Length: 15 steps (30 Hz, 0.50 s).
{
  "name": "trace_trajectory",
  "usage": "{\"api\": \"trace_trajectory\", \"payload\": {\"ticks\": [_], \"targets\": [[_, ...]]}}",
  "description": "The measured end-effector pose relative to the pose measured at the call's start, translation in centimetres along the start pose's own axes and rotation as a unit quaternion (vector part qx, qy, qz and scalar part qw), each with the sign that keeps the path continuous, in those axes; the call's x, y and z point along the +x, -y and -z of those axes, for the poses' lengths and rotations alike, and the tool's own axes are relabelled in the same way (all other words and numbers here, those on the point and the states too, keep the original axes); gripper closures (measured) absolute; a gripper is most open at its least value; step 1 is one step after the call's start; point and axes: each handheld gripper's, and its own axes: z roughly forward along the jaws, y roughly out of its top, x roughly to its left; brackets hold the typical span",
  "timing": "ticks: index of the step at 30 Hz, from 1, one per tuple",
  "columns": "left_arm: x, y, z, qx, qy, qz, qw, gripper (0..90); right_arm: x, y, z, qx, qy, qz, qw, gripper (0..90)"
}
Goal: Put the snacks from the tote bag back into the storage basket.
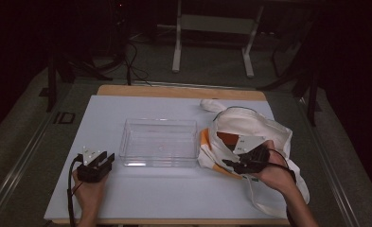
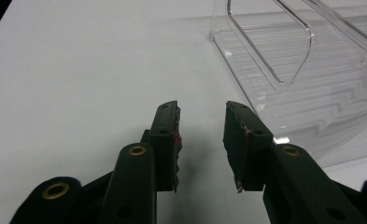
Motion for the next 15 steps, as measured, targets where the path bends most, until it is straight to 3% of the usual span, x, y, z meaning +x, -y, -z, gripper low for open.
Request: {"api": "trace_trajectory", "payload": {"ticks": [15], "targets": [[0.0, 0.0, 0.0, 0.000, 0.000, 0.000, 1.0000, 65.8, -1.3, 0.8, 0.9, 0.010, 0.010, -0.012, 0.9998, 47.0]]}}
